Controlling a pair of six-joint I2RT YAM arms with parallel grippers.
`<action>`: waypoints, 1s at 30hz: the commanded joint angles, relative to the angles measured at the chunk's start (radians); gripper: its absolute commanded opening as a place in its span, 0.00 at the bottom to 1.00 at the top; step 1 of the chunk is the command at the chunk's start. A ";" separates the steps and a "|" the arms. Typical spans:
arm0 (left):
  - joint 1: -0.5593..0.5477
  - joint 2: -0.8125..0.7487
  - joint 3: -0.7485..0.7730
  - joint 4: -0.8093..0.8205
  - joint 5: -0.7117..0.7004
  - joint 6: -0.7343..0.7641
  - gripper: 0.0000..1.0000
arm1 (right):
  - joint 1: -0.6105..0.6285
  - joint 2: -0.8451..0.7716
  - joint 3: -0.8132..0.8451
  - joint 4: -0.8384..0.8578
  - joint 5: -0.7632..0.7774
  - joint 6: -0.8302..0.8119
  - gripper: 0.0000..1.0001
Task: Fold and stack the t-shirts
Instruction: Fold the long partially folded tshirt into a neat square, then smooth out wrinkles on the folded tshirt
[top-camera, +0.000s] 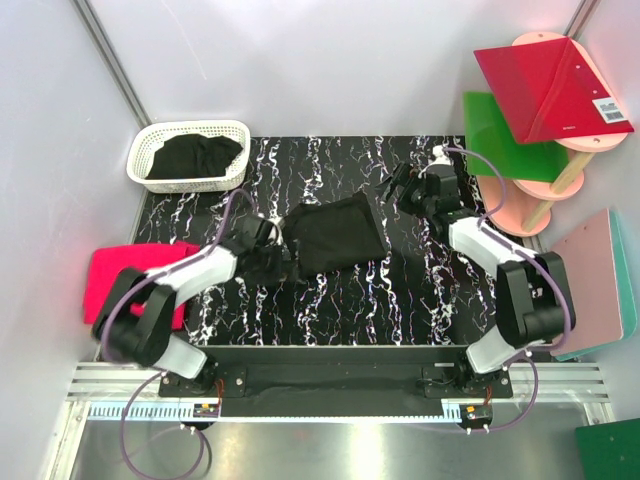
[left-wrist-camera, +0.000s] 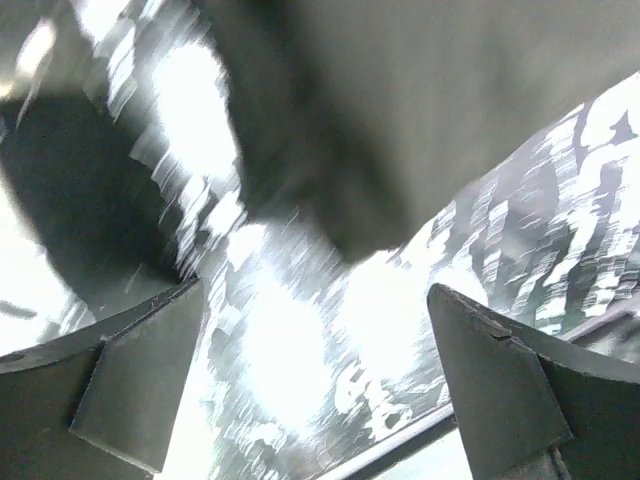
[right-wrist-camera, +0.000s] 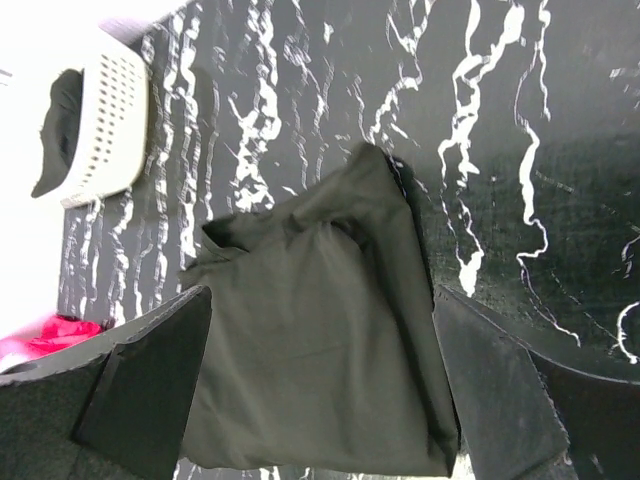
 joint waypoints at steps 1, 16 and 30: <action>0.001 -0.185 -0.030 -0.030 -0.229 0.008 0.99 | -0.005 0.069 0.042 0.055 -0.051 0.021 1.00; 0.015 0.140 0.240 0.129 -0.316 0.010 0.77 | -0.005 0.402 0.242 0.069 -0.235 0.053 0.70; 0.017 0.225 0.371 0.129 -0.308 -0.007 0.74 | -0.004 0.554 0.341 0.032 -0.345 0.065 0.59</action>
